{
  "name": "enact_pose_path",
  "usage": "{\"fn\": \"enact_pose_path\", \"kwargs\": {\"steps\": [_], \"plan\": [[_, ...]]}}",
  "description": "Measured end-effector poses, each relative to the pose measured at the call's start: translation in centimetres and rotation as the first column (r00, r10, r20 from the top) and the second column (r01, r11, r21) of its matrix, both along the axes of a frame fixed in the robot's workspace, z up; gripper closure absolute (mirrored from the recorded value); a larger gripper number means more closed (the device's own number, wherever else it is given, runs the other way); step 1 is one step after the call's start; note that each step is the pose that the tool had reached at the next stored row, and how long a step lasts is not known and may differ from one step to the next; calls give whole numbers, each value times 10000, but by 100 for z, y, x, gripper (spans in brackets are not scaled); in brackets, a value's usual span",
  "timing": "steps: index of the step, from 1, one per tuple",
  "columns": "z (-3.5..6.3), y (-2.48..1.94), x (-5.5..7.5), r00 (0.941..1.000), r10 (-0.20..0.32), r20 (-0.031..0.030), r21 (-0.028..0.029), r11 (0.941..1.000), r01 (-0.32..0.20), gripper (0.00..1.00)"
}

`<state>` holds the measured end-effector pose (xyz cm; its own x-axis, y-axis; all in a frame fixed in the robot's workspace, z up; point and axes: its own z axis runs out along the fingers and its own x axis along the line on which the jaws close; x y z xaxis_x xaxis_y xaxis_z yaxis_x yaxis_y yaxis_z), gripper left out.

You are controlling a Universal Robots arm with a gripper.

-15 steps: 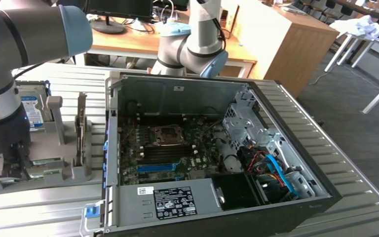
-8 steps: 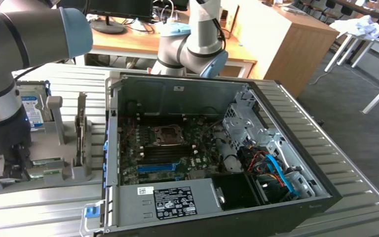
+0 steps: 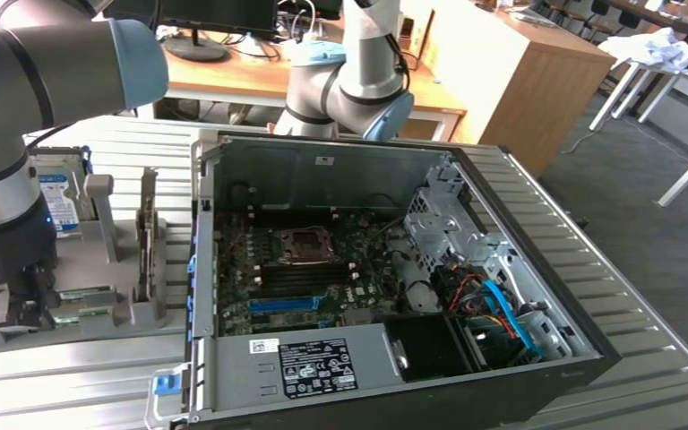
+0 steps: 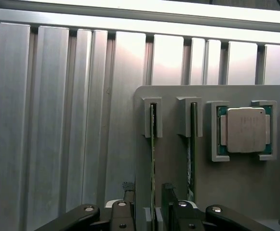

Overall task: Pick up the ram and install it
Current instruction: 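Pick up the ram and move it above insertion slot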

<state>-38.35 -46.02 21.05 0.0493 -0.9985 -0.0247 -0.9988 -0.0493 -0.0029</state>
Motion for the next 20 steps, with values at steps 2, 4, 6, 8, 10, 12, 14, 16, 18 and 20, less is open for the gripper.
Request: {"fn": "enact_pose_path", "kwargs": {"steps": [2,4,6,8,10,12,14,16,18,20], "plan": [[-11,0,-2,10000,0,1,0,10000,0,64],[-21,0,-5,10000,0,0,0,10000,0,64],[-30,0,-7,10000,0,-1,0,10000,0,64],[-39,0,-10,10000,0,0,0,10000,0,64],[-49,0,-12,10000,0,1,0,10000,0,64],[-57,0,-15,10000,0,0,0,10000,0,64],[-66,0,-18,10000,0,0,0,10000,0,64],[-76,1,-23,10000,-1,2,1,10000,1,64],[-85,1,-29,10000,0,2,2,10000,0,64],[-92,0,-35,10000,0,1,0,10000,0,64]]}}
